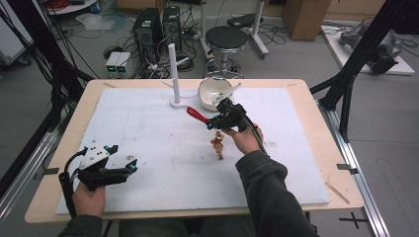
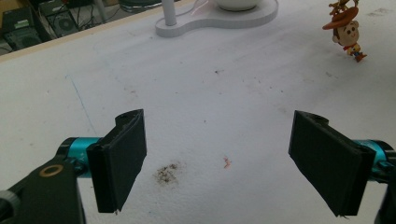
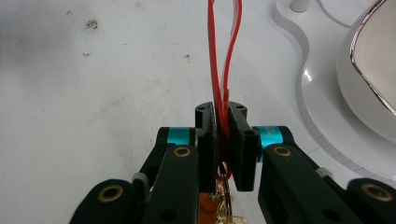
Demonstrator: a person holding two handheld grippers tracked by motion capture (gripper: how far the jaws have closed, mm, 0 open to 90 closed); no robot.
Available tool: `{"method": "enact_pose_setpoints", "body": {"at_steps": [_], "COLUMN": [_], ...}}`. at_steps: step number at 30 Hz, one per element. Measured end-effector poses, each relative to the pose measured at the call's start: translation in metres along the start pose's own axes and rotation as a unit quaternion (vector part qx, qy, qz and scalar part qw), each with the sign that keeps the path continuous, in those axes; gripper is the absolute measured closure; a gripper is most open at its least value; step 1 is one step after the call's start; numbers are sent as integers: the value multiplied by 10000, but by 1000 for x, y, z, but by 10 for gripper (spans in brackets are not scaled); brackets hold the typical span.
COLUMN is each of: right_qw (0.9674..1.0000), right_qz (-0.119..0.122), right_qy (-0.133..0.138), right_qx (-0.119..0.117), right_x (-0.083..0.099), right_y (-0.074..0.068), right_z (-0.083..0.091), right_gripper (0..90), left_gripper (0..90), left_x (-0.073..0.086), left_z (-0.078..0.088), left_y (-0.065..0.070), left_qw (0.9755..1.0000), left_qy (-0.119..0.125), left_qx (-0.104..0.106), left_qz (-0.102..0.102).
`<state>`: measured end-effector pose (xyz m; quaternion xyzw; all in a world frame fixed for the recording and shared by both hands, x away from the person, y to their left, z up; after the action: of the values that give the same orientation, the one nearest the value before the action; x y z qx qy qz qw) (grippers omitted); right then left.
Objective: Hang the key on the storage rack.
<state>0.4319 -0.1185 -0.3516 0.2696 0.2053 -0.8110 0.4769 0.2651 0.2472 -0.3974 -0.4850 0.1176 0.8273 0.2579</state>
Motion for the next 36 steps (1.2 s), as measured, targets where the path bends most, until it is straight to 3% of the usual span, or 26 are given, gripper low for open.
{"method": "enact_pose_setpoints", "body": {"at_steps": [36], "right_qw": [9987], "right_qz": [127], "right_qy": [472], "right_qx": [-108], "right_x": [-31], "right_y": [-6], "right_z": [21], "right_gripper": [835], "left_gripper": [196], "left_x": [0], "left_z": [1], "left_y": [0], "left_qw": [10000], "left_qy": [29], "left_qx": [-20], "left_qz": [15]}}
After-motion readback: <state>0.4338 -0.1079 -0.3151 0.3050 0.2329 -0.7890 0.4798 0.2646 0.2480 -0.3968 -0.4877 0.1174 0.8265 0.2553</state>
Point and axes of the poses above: each handheld gripper's, and its own axes: z roughly backward along the jaws, x roughly out of its underside, y roughly to its right, the point moved 1 cm from there along -z, roughly forward along the jaws, and after that the axes turned 4 degrees about -y, right-handed, at the moved point
